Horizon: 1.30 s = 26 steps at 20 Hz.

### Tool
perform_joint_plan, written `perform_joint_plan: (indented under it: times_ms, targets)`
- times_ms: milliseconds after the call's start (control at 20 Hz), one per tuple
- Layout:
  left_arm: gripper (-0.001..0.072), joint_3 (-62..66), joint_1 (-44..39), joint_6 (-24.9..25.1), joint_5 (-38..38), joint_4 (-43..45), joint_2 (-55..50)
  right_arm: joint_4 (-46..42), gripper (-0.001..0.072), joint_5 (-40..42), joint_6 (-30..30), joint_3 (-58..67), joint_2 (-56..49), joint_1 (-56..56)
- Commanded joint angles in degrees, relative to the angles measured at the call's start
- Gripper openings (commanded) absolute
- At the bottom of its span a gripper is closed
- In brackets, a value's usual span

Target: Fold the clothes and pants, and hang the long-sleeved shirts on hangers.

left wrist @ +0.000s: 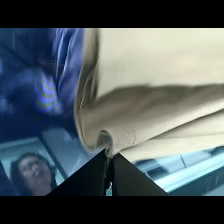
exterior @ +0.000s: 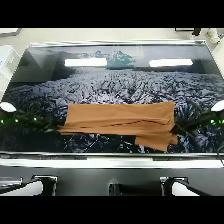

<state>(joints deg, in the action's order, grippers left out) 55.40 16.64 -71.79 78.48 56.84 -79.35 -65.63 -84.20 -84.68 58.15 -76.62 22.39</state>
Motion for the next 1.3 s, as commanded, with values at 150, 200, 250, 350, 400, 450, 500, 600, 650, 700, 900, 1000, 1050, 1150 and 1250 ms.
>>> perform_joint_plan:
  times_ms: [150,200,250,350,400,450,500,600,650,700,900,1000,1050,1150,1250]
  targets:
    - [0.0021,19.91,-4.94,-6.25,0.66,-0.55,-14.45,1.73,0.0032,8.15,-1.01,19.04,-15.37,-7.56]
    - [0.0021,22.21,-5.14,-6.95,1.38,-0.55,-16.59,1.92,0.0033,7.96,-1.95,22.36,-17.88,-8.37]
    - [0.0021,23.76,-5.14,-7.54,1.84,-0.52,-18.25,2.27,0.0033,7.61,-2.14,25.14,-19.93,-9.11]
    - [0.0021,25.14,-5.05,-8.46,1.92,-0.52,-20.65,2.89,0.0034,7.72,-2.32,28.85,-23.23,-10.64]
    - [0.0022,25.16,-5.05,-8.68,2.1,-0.5,-21.51,3.17,0.0035,8.48,-2.27,29.55,-24.46,-10.95]
    - [0.0021,25.16,-5.05,-8.83,2.14,-0.5,-22.16,3.48,0.0035,9.29,-2.29,29.57,-25.46,-11.13]
    - [0.0022,25.16,-5.05,-8.81,2.12,-0.44,-22.62,3.43,0.0035,9.51,-1.81,29.57,-26.29,-11.1]
    - [0.0022,25.16,-4.98,-8.81,2.1,-0.24,-23.08,3.45,0.0035,9.66,-1.6,29.57,-27.63,-11.13]
    - [0.0022,25.16,-4.92,-8.81,2.1,-0.24,-23.17,3.48,0.0035,9.81,-1.6,29.57,-27.93,-11.13]
    - [0.0022,25.16,-4.92,-8.81,2.08,0.17,-23.17,3.48,0.0035,10.08,-1.6,29.57,-28.04,-11.13]
    - [0.0157,25.2,-4.92,-8.79,1.64,-0.26,-23.12,5.64,0.0071,9.05,-2.01,29.59,-27.89,-11.1]
    - [0.06,26.6,-4.55,-8.76,2.82,-0.5,-22.99,5.53,0.0411,4.7,-1.36,31.63,-27.39,-10.62]
    - [0.0668,28.37,-3.98,-8.76,4.09,-0.44,-22.93,4.85,0.0478,1.38,-0.37,33.62,-27.3,-9.55]
    - [0.0668,32.79,-2.01,-8.81,6.91,-0.31,-22.6,3.39,0.0659,-4.31,-1.11,36.76,-26.93,-4.74]
    - [0.0668,35.76,0.35,-9.38,9.66,-0.17,-21.64,3.06,0.0713,-10.01,-2.12,37.0,-26.77,1.88]
